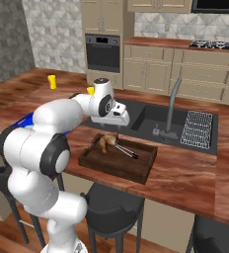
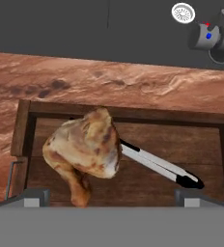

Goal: Gather the avocado and eggplant from the fridge and place them on a tray on the dining counter. Then gather the steak and chicken drumstick from the fridge and place them on the other tray.

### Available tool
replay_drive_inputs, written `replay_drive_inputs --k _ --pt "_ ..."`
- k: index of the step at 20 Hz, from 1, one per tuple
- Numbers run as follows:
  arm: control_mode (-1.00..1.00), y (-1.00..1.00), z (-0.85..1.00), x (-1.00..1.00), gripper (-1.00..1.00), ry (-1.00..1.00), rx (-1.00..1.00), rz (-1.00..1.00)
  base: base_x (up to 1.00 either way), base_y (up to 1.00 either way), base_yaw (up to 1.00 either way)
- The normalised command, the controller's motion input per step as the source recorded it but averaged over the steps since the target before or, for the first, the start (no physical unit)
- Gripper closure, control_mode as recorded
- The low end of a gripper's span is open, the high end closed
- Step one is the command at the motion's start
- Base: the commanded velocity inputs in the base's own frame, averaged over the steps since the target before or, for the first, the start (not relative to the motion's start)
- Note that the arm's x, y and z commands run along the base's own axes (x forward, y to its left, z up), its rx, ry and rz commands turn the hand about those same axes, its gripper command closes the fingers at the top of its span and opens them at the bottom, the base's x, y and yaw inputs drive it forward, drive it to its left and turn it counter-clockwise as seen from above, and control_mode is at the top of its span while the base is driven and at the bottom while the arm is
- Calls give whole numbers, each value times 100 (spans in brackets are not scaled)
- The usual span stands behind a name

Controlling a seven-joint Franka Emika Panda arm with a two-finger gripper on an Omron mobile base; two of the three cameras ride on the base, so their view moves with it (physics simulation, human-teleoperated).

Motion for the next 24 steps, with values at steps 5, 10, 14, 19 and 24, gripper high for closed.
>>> replay_drive_inputs --k 5,10,14,19,24 --pt "-100 0 -33 12 -100 1 4 4 0 0 0" --pt "-100 0 -29 3 -100 0 4 5 0 0 0" --pt "-100 0 -27 0 -100 1 3 5 0 0 0" --pt "-100 5 -24 -2 -100 1 3 5 0 0 0" --pt "-100 13 -14 -24 -100 0 0 6 0 0 0"
